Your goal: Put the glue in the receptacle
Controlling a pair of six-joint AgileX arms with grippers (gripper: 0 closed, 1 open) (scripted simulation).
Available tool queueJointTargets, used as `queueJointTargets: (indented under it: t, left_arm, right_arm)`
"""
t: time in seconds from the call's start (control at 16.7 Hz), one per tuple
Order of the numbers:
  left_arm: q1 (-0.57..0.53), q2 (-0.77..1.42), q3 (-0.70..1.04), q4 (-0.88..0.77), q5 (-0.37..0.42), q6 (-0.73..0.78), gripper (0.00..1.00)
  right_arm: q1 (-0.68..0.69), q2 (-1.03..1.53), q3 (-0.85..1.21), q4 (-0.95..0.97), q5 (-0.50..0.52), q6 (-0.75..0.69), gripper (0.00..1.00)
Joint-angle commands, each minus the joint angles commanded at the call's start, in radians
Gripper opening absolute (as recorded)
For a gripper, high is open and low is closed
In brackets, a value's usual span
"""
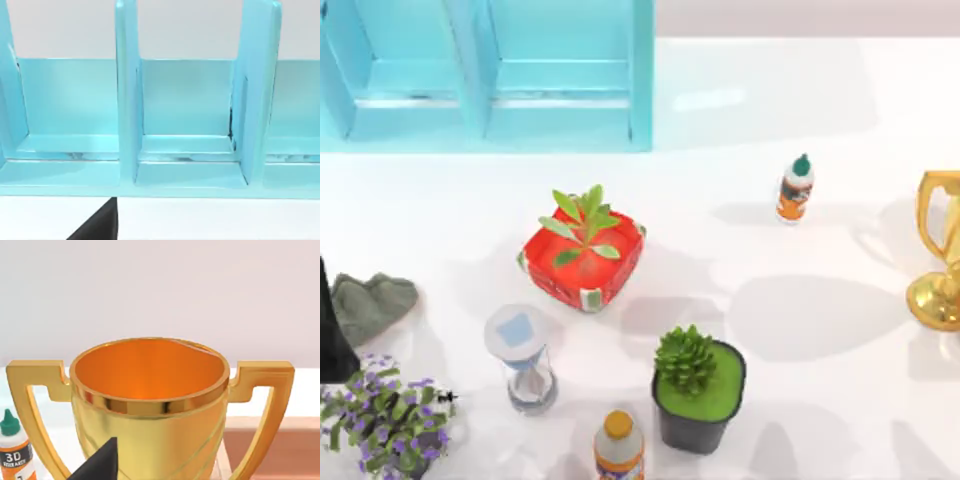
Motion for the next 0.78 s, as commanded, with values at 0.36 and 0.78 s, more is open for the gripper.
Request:
queueJointTargets:
  t: [0.36,0.78]
  left_arm:
    - [0.0,0.0,0.0,0.0,0.0,0.0,1.0]
    - [0.0,0.0,0.0,0.0,0.0,0.0,1.0]
  right_arm:
    - [0.007,0.09,0.09,-0.032,-0.033,-0.056,1.0]
    - [0.038,0.565,0.536,-0.201,-0.205,-0.356,1.0]
